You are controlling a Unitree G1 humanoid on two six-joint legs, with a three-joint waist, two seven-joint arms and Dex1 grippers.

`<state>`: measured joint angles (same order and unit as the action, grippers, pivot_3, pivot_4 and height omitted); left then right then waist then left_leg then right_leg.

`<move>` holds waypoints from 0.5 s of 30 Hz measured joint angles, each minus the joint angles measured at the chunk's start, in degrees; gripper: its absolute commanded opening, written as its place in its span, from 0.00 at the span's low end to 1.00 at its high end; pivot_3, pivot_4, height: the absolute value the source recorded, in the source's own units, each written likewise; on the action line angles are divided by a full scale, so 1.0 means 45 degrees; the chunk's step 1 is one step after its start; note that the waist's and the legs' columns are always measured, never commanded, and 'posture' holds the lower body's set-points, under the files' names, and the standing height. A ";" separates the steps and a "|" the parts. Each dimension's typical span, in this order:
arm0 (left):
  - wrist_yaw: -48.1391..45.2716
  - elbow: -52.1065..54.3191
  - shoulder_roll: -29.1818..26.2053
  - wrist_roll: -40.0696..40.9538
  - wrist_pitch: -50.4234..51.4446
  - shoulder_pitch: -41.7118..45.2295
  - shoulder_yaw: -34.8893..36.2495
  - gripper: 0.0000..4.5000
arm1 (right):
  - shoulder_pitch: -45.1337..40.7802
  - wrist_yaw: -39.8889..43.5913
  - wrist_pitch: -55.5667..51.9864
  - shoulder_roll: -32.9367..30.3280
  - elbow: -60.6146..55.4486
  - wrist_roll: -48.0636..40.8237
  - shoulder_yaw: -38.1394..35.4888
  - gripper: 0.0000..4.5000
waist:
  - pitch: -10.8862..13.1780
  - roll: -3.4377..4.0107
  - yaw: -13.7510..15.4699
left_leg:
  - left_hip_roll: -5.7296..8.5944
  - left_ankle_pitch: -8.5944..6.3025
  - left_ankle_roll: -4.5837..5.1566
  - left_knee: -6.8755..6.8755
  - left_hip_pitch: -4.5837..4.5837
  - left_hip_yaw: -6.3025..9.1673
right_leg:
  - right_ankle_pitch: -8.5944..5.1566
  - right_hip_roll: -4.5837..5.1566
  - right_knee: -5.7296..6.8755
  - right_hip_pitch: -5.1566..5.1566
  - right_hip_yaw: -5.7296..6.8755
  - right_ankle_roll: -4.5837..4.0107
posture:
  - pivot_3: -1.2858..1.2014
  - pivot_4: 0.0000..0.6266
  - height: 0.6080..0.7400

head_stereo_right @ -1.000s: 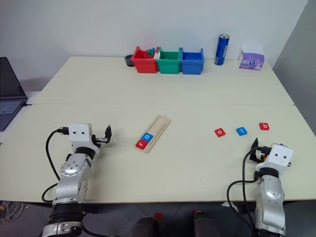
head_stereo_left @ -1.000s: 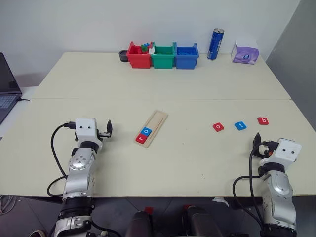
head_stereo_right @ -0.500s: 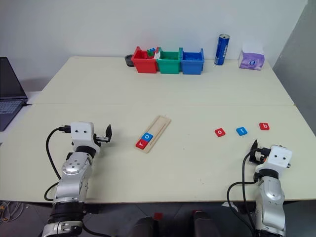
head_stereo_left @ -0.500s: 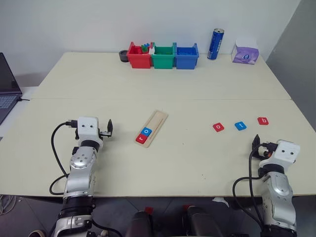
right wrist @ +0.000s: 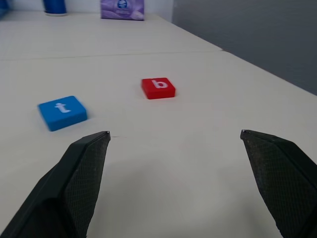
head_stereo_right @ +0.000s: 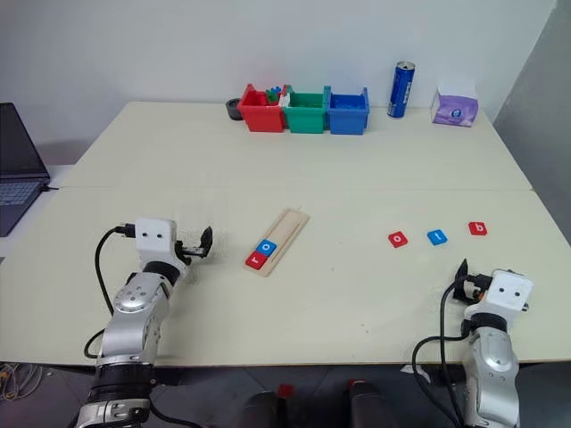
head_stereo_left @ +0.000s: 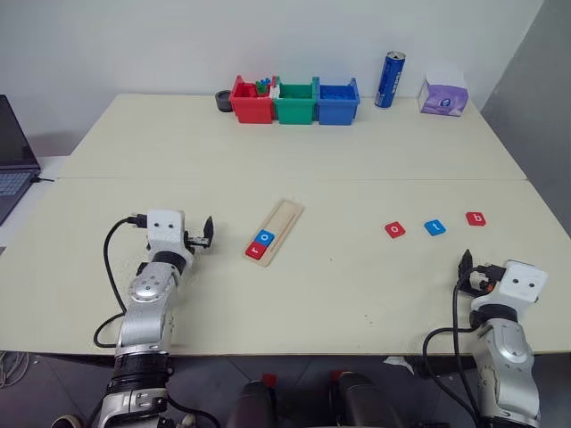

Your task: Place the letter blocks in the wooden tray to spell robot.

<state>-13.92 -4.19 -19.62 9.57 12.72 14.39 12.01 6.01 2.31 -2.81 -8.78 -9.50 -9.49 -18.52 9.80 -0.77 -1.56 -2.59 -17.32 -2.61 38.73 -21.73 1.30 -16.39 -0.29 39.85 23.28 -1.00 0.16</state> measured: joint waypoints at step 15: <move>-0.4355 0.2883 -0.1976 0.2129 0.4680 0.0264 -0.2717 1.00 | 0.0308 0.5910 -0.5401 -0.4062 -0.5438 -0.3926 0.4178 1.00 | 0.0013 -0.0023 -0.0014 | -0.0002 -0.0001 0.0003 0.0006 -0.0004 0.0027 | -0.0038 -0.0021 -0.0020 -0.0005 0.0012 0.0062 | 0.52 0.24 1.00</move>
<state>-33.52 8.78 -28.51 19.16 33.78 15.58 -0.22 7.40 28.91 -27.12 -27.06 -33.97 -27.15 0.28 9.86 -0.88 -1.63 -2.61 -17.32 -2.60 38.75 -21.75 1.42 -16.56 -0.39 39.76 23.26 -0.95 0.44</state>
